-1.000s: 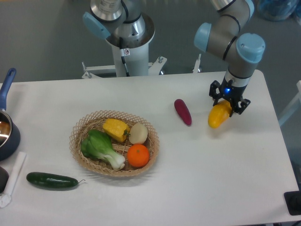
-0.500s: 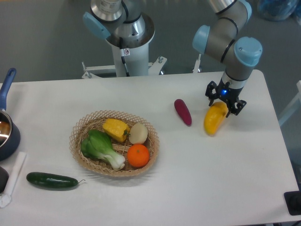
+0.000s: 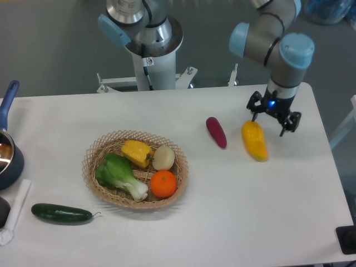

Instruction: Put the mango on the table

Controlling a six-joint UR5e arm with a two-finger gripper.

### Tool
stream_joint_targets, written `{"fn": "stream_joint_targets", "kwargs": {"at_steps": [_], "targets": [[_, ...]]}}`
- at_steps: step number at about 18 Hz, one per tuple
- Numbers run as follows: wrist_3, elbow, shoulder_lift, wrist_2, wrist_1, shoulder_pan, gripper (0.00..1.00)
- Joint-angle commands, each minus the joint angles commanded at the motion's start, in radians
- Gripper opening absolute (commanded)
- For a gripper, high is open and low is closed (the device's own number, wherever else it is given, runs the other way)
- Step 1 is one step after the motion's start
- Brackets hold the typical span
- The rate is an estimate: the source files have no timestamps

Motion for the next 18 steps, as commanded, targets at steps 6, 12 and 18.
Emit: {"fn": "stream_joint_targets", "kwargs": {"at_steps": [6,12,18], "targets": [[0.012,0.075,0.118,0.008,-0.05,0.006,1.0],[0.193,0.105,0.203,0.008,-0.242,0.084,1.0],[0.37,0.091,0.229,-0.003,-0.265,0.156,1.0]]}}
